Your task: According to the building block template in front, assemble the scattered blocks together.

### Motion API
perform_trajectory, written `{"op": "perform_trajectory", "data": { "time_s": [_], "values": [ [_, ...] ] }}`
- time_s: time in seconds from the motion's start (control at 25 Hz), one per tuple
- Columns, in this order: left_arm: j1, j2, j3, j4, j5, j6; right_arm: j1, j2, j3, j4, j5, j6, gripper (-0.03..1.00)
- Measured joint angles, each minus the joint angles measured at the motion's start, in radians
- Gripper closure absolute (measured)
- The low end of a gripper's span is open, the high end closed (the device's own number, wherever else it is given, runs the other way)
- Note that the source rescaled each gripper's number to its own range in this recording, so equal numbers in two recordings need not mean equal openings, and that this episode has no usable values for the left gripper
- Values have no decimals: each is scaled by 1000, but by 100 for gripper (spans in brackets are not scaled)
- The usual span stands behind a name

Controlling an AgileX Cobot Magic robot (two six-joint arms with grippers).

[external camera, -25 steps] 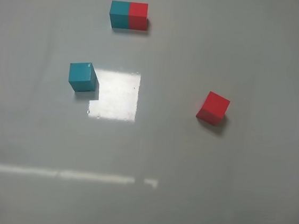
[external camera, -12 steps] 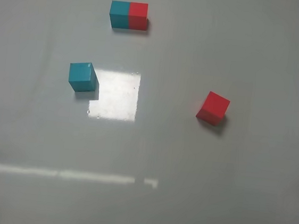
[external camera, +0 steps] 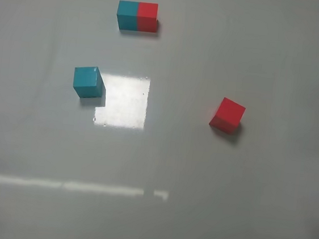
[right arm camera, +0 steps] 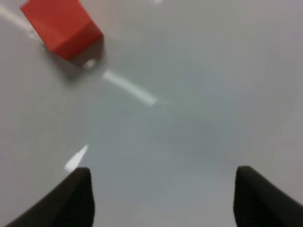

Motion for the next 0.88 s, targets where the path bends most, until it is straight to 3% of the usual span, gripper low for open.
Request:
{"op": "perform_trajectory", "data": {
  "time_s": [0.32,0.6,0.88],
  "values": [
    [0,0,0,0,0,0,268,148,-102,-83,15,-74,21],
    [0,0,0,0,0,0,364,262,-117,-116,-1,-141,21],
    [0,0,0,0,0,0,398,424,-242,-182,32,-98,21]
  ]
}}
